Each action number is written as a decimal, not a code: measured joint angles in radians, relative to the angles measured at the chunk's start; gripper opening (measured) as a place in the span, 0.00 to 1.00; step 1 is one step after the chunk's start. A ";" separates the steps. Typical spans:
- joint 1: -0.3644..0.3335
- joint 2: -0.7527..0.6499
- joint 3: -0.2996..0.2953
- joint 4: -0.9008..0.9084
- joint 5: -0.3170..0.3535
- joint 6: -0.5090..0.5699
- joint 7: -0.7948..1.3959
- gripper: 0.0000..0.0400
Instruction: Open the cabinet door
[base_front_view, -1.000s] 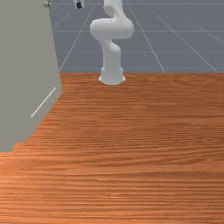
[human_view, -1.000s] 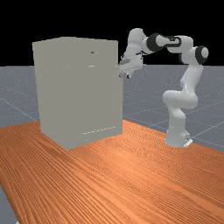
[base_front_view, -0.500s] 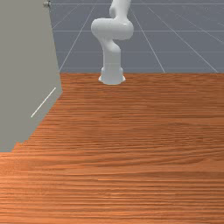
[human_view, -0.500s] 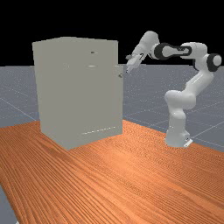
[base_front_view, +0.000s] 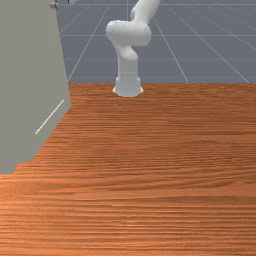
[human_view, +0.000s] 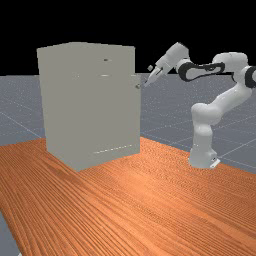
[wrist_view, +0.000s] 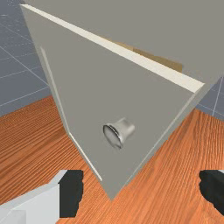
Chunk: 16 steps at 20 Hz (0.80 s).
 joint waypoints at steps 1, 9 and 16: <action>-0.009 -0.008 0.004 -0.010 -0.007 0.010 0.007 0.99; 0.067 0.001 -0.152 -0.044 0.022 0.428 -0.010 1.00; 0.071 0.017 -0.282 -0.073 -0.003 0.568 -0.090 1.00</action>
